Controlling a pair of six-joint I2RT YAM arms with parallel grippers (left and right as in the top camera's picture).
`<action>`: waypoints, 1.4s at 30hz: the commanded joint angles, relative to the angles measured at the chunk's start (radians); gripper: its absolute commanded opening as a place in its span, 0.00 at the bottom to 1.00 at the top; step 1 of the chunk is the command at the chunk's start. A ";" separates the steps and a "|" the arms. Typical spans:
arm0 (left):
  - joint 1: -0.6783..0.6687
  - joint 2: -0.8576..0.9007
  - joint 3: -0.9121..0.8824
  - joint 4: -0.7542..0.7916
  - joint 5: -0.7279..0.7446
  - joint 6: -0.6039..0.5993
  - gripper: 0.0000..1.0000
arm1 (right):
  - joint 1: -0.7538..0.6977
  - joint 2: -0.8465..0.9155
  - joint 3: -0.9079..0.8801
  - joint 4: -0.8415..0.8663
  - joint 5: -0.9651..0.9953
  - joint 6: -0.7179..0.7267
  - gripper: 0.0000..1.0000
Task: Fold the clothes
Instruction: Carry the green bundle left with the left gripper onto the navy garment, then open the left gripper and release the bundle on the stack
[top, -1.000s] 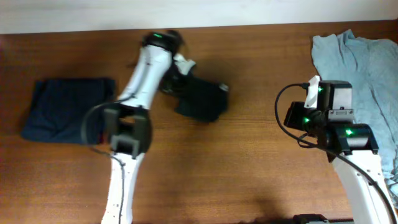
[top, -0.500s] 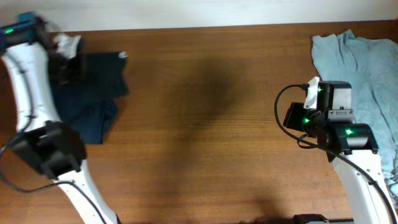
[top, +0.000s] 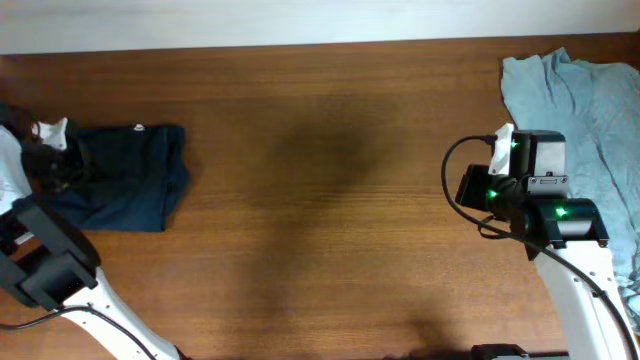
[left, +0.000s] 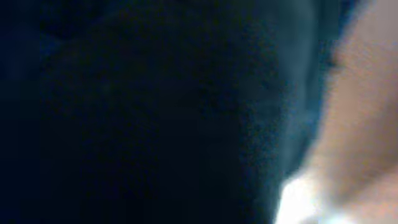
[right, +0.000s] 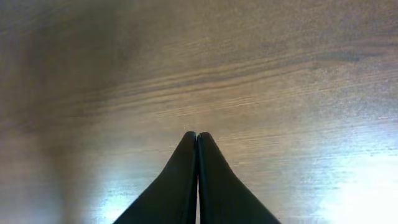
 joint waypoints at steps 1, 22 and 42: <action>0.037 -0.001 -0.040 0.031 -0.134 -0.155 0.04 | -0.001 -0.005 0.012 -0.009 -0.006 0.007 0.04; 0.230 -0.214 -0.036 0.036 0.159 -0.205 0.57 | -0.001 -0.005 0.012 -0.030 -0.005 0.004 0.04; -0.046 -0.219 -0.432 0.456 -0.421 -0.535 0.01 | -0.001 -0.005 0.012 -0.132 -0.010 0.019 0.05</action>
